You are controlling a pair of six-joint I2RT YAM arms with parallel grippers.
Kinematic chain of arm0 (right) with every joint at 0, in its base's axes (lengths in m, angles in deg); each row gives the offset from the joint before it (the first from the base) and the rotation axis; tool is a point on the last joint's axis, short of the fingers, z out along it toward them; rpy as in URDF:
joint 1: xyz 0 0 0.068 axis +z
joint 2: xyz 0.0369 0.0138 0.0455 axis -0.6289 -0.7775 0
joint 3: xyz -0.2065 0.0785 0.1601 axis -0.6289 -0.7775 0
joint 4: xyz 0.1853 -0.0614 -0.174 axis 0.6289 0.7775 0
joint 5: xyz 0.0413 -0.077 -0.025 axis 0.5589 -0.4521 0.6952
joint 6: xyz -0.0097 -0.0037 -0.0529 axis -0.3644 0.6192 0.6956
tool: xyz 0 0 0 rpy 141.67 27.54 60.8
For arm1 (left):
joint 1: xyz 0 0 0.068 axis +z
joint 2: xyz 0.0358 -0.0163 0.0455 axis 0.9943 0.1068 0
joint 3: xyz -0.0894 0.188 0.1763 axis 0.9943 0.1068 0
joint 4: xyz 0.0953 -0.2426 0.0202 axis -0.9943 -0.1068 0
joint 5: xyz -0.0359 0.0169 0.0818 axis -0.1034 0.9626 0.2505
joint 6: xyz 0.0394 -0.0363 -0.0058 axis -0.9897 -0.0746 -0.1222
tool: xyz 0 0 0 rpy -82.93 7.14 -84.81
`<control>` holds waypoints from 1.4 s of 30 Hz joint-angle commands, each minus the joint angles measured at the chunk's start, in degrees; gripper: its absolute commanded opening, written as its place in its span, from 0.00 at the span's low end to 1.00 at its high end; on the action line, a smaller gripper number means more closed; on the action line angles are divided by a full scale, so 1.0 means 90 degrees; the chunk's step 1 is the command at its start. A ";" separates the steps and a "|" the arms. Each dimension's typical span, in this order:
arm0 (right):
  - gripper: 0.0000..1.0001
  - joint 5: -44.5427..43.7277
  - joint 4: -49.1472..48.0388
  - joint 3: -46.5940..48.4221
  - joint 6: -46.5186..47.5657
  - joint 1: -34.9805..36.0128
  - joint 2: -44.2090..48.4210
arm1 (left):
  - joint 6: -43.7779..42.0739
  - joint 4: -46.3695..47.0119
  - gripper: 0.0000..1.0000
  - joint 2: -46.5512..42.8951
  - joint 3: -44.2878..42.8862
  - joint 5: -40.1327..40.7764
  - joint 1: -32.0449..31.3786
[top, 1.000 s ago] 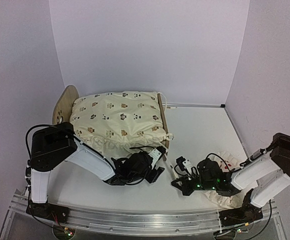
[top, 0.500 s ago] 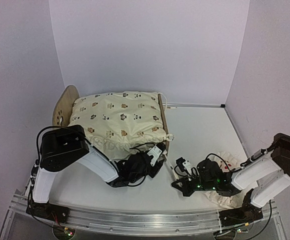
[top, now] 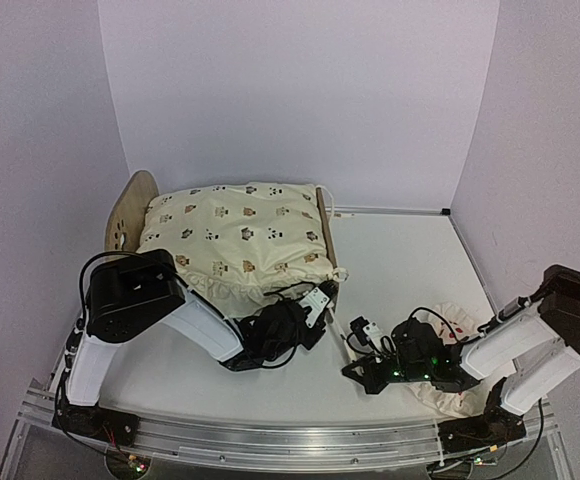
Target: Set up the pet bed
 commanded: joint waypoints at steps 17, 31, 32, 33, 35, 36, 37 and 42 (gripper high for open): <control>0.00 0.1311 0.2810 0.1067 0.0170 0.0663 0.1372 | 0.1713 -0.4182 0.00 -0.1948 -0.0326 -0.2054 -0.0227; 0.00 0.0165 0.4071 0.1301 -0.0158 0.1069 0.1804 | 0.2549 -0.6114 0.03 -0.3132 -0.0663 -0.3079 -0.0253; 0.00 0.0171 0.4032 0.1319 -0.0187 0.1069 0.1686 | 0.2653 -0.6291 0.03 -0.3235 -0.0682 -0.3164 -0.0254; 0.00 0.0206 0.3966 0.1339 -0.0218 0.1069 0.1590 | 0.2769 -0.6503 0.03 -0.3360 -0.0699 -0.3272 -0.0255; 0.00 0.0281 0.3793 0.1378 -0.0238 0.1069 0.1364 | 0.2941 -0.6833 0.03 -0.3520 -0.0746 -0.3453 -0.0265; 0.00 0.0335 0.3717 0.1399 -0.0223 0.1069 0.1268 | 0.3030 -0.7069 0.04 -0.3608 -0.0784 -0.3558 -0.0263; 0.00 0.0389 0.3628 0.1409 -0.0202 0.1070 0.1174 | 0.3095 -0.7255 0.04 -0.3680 -0.0824 -0.3682 -0.0262; 0.00 0.0704 0.3187 0.1339 -0.0053 0.1070 0.0853 | 0.3337 -0.7625 0.04 -0.4134 -0.0761 -0.4364 -0.0281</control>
